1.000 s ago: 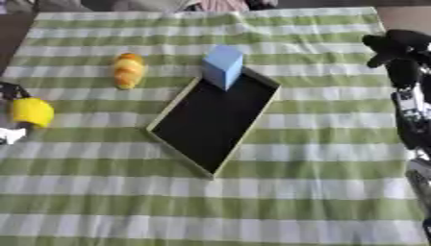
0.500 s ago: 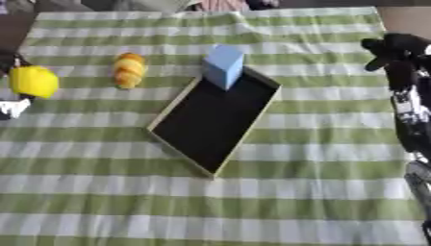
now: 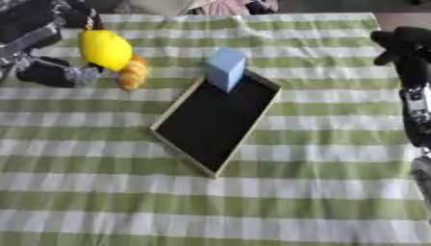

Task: Pick up objects on the table and place them in the box.

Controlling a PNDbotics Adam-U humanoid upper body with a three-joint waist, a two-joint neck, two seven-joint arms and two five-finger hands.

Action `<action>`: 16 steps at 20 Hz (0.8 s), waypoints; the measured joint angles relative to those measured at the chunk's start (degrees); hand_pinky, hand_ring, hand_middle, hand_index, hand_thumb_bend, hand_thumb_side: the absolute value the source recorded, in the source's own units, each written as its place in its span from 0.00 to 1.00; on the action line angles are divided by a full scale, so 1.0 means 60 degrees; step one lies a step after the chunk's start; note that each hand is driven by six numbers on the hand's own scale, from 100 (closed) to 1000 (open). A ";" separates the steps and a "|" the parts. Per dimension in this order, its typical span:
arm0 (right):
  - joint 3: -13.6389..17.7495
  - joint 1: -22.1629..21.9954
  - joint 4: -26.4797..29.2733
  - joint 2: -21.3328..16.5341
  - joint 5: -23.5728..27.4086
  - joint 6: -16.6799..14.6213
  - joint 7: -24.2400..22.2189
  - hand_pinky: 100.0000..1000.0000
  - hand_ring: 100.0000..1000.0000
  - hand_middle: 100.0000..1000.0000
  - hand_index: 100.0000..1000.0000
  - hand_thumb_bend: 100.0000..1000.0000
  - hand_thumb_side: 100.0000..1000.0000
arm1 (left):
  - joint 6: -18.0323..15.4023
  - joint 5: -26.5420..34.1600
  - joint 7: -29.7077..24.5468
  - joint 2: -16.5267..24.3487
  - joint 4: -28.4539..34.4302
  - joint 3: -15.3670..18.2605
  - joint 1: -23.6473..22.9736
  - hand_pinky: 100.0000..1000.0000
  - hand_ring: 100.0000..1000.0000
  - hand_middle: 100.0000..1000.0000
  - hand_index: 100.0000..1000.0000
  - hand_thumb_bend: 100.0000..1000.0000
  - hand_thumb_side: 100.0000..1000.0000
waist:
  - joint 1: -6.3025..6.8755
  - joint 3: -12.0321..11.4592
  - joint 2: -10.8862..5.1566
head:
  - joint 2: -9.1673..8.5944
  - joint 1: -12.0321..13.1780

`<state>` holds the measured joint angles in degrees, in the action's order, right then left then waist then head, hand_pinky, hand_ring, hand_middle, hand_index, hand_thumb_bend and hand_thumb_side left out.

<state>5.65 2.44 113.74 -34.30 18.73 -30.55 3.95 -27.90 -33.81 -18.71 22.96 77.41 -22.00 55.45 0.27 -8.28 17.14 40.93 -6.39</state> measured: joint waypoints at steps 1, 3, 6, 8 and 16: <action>0.0004 -0.0014 0.0000 -0.0089 0.0000 -0.0091 0.0006 0.94 0.81 0.47 0.76 0.00 0.41 | -0.0055 -0.0079 -0.0168 -0.0329 -0.0181 0.0000 0.0037 0.53 0.56 0.43 0.57 0.00 0.20 | -0.0014 0.0000 0.0000 | 0.0012 -0.0048; 0.0013 -0.0067 0.0000 -0.0225 0.0000 -0.0230 0.0030 0.94 0.81 0.47 0.76 0.00 0.41 | -0.0153 -0.0247 -0.0415 -0.0915 -0.0489 0.0011 0.0102 0.53 0.56 0.43 0.57 0.00 0.23 | -0.0034 0.0000 0.0000 | 0.0023 -0.0124; 0.0024 -0.0078 0.0000 -0.0336 -0.0002 -0.0330 0.0069 0.94 0.81 0.47 0.76 0.00 0.41 | -0.0252 -0.0595 -0.0609 -0.1644 -0.0821 0.0106 0.0094 0.52 0.56 0.43 0.57 0.00 0.23 | -0.0039 0.0006 0.0002 | 0.0048 -0.0222; 0.0024 -0.0091 0.0000 -0.0389 -0.0013 -0.0357 0.0090 0.94 0.81 0.47 0.76 0.00 0.41 | -0.0255 -0.0798 -0.0693 -0.2013 -0.0964 0.0185 0.0016 0.52 0.55 0.43 0.57 0.00 0.23 | -0.0039 0.0017 0.0024 | 0.0056 -0.0259; 0.0023 -0.0163 0.0000 -0.0408 -0.0177 -0.0357 0.0123 0.94 0.81 0.47 0.76 0.00 0.41 | -0.0141 -0.1470 -0.0904 -0.2836 -0.1195 0.0386 -0.0491 0.52 0.56 0.43 0.58 0.00 0.21 | -0.0006 0.0066 0.0064 | 0.0059 -0.0293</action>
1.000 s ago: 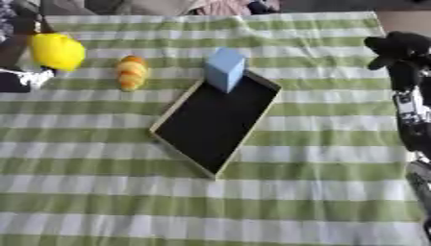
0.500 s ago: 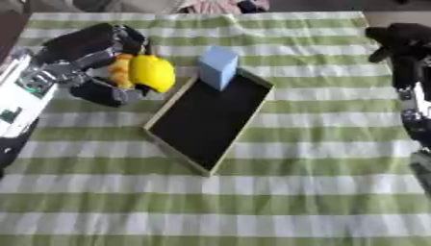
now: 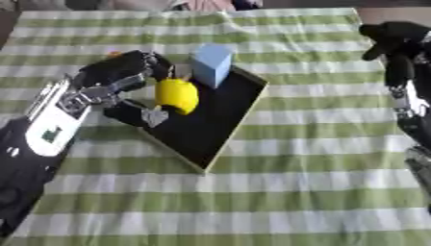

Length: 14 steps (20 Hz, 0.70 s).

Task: Pick up objects on the table and place them in the box.

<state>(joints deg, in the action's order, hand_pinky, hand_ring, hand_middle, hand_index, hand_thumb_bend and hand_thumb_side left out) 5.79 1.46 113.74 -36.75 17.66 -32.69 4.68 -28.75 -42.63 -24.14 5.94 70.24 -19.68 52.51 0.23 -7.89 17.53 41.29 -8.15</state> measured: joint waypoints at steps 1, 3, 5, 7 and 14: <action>-0.0002 0.0001 0.0000 0.0000 -0.0001 0.0007 0.0004 0.94 0.81 0.47 0.76 0.00 0.41 | 0.0004 -0.0083 -0.0003 -0.0047 -0.0028 0.0013 -0.0029 0.53 0.56 0.44 0.59 0.00 0.20 | 0.0000 0.0003 0.0000 | 0.0000 0.0004; -0.0008 0.0002 0.0000 0.0000 -0.0001 0.0014 0.0001 0.94 0.81 0.47 0.76 0.00 0.41 | 0.0024 -0.0278 0.0014 -0.0079 -0.0068 0.0033 -0.0073 0.59 0.62 0.50 0.67 0.00 0.16 | 0.0004 0.0008 0.0001 | -0.0001 0.0031; -0.0027 0.0002 0.0000 0.0000 -0.0001 0.0022 -0.0006 0.94 0.81 0.47 0.76 0.00 0.41 | 0.0074 -0.0529 0.0050 -0.0079 -0.0102 0.0050 -0.0085 0.72 0.75 0.63 0.82 0.00 0.08 | 0.0011 0.0013 0.0001 | -0.0001 0.0069; -0.0030 0.0002 0.0000 0.0000 -0.0001 0.0041 -0.0022 0.94 0.81 0.46 0.76 0.00 0.41 | 0.0108 -0.0802 0.0075 -0.0079 -0.0100 0.0068 -0.0086 0.82 0.83 0.73 0.90 0.00 0.01 | 0.0014 0.0016 0.0001 | -0.0001 0.0084; -0.0034 -0.0035 0.0000 0.0006 -0.0031 0.0120 -0.0068 0.94 0.81 0.46 0.76 0.00 0.41 | 0.0261 -0.1459 0.0458 -0.0076 0.0085 0.0259 -0.0100 0.88 0.90 0.77 0.94 0.21 0.58 | 0.0034 0.0019 0.0001 | -0.0001 0.0111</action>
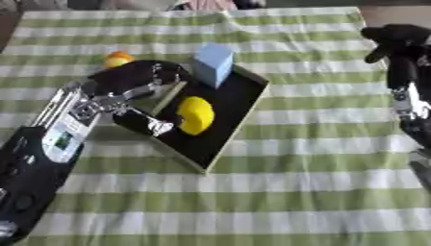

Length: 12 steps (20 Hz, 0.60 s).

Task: Pick up objects on the table and place them in the box.

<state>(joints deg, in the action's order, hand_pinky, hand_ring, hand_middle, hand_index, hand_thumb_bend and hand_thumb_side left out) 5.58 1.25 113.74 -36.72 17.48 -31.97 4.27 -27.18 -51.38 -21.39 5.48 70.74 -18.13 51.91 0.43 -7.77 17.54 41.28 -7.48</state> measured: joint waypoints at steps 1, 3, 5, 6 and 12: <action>0.0000 0.0000 0.0000 0.0001 0.0000 0.0008 -0.0002 0.94 0.81 0.46 0.76 0.00 0.41 | 0.0022 -0.0004 0.0061 0.0001 0.0014 0.0015 -0.0002 0.88 0.90 0.77 0.94 0.21 0.58 | 0.0001 0.0000 0.0000 | 0.0000 0.0006; -0.0001 -0.0001 0.0000 0.0007 0.0000 0.0022 -0.0011 0.94 0.81 0.46 0.76 0.00 0.41 | 0.0055 0.0043 0.0153 0.0001 0.0082 0.0043 -0.0007 0.88 0.90 0.76 0.93 0.19 0.59 | 0.0002 0.0001 0.0000 | 0.0000 0.0015; -0.0001 -0.0005 0.0000 0.0022 0.0000 0.0029 -0.0017 0.94 0.81 0.46 0.76 0.00 0.41 | 0.0089 0.0190 0.0205 0.0001 0.0177 0.0071 -0.0024 0.86 0.89 0.75 0.93 0.16 0.57 | 0.0002 0.0001 0.0000 | 0.0000 0.0033; -0.0001 -0.0012 0.0000 0.0023 0.0000 0.0030 -0.0017 0.94 0.81 0.46 0.76 0.00 0.41 | 0.0113 0.0293 0.0227 0.0001 0.0246 0.0100 -0.0040 0.86 0.89 0.75 0.93 0.14 0.57 | 0.0002 0.0001 0.0000 | 0.0000 0.0043; 0.0003 -0.0047 0.0000 0.0024 0.0000 0.0008 0.0012 0.94 0.81 0.47 0.76 0.00 0.41 | 0.0498 0.1082 0.0471 0.0433 0.0929 0.0539 -0.0045 0.85 0.87 0.74 0.90 0.11 0.38 | 0.0055 -0.0028 -0.0003 | -0.0001 0.0048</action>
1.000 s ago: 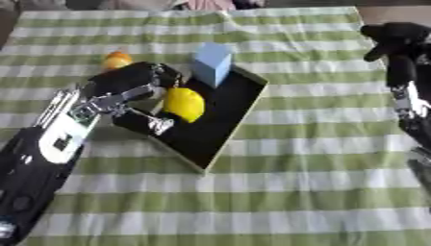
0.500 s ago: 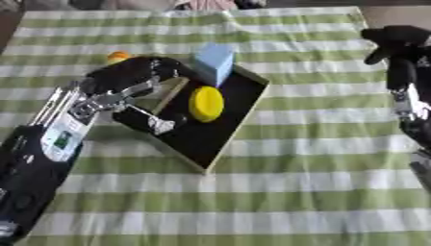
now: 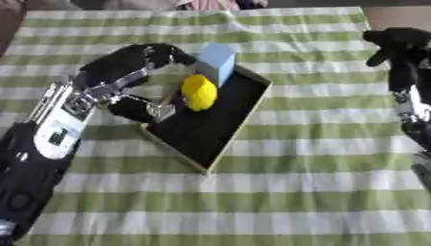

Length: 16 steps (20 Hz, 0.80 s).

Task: Pick up objects on the table and place them in the box.

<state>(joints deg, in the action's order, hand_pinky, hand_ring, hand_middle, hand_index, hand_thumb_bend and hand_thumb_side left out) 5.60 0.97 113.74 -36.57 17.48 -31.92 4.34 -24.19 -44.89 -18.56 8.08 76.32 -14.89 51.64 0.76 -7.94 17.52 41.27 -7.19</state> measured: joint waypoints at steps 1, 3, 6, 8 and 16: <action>0.0001 -0.0004 0.0000 0.0000 0.0000 -0.0007 0.0007 0.94 0.81 0.47 0.76 0.00 0.41 | 0.0107 0.0074 0.0054 0.0181 0.0087 0.0128 0.0025 0.85 0.87 0.74 0.90 0.10 0.36 | 0.0010 -0.0012 -0.0001 | 0.0000 -0.0001; 0.0004 -0.0007 0.0000 0.0000 -0.0002 -0.0027 0.0027 0.94 0.81 0.47 0.76 0.00 0.41 | 0.0347 0.0163 0.0143 0.0551 0.0136 0.0417 0.0075 0.85 0.88 0.74 0.90 0.08 0.30 | 0.0028 -0.0036 -0.0001 | -0.0007 0.0000; 0.0005 -0.0014 0.0000 0.0000 -0.0014 -0.0052 0.0052 0.94 0.81 0.47 0.76 0.00 0.41 | 0.0659 0.0151 0.0238 0.0859 -0.0008 0.0804 0.0157 0.86 0.89 0.74 0.90 0.08 0.26 | 0.0007 -0.0039 -0.0001 | -0.0026 0.0023; 0.0005 -0.0031 0.0000 0.0000 -0.0033 -0.0076 0.0071 0.94 0.81 0.47 0.76 0.00 0.42 | 0.0826 0.0024 0.0294 0.0928 -0.0253 0.1021 0.0236 0.87 0.89 0.75 0.90 0.09 0.28 | -0.0016 -0.0039 -0.0001 | -0.0048 0.0073; 0.0004 -0.0014 0.0000 -0.0001 -0.0048 -0.0159 0.0087 0.94 0.81 0.46 0.76 0.00 0.41 | 0.1252 -0.0963 0.0600 0.0930 -0.1801 0.1714 0.0427 0.87 0.90 0.76 0.91 0.10 0.38 | -0.0043 0.0004 0.0053 | -0.0137 0.0178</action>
<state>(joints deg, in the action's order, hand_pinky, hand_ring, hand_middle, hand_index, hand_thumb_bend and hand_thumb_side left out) 5.62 0.89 113.74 -36.58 17.19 -32.88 4.87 -16.68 -50.67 -14.96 13.66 65.51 -4.61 54.20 0.51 -7.91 17.83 40.46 -6.13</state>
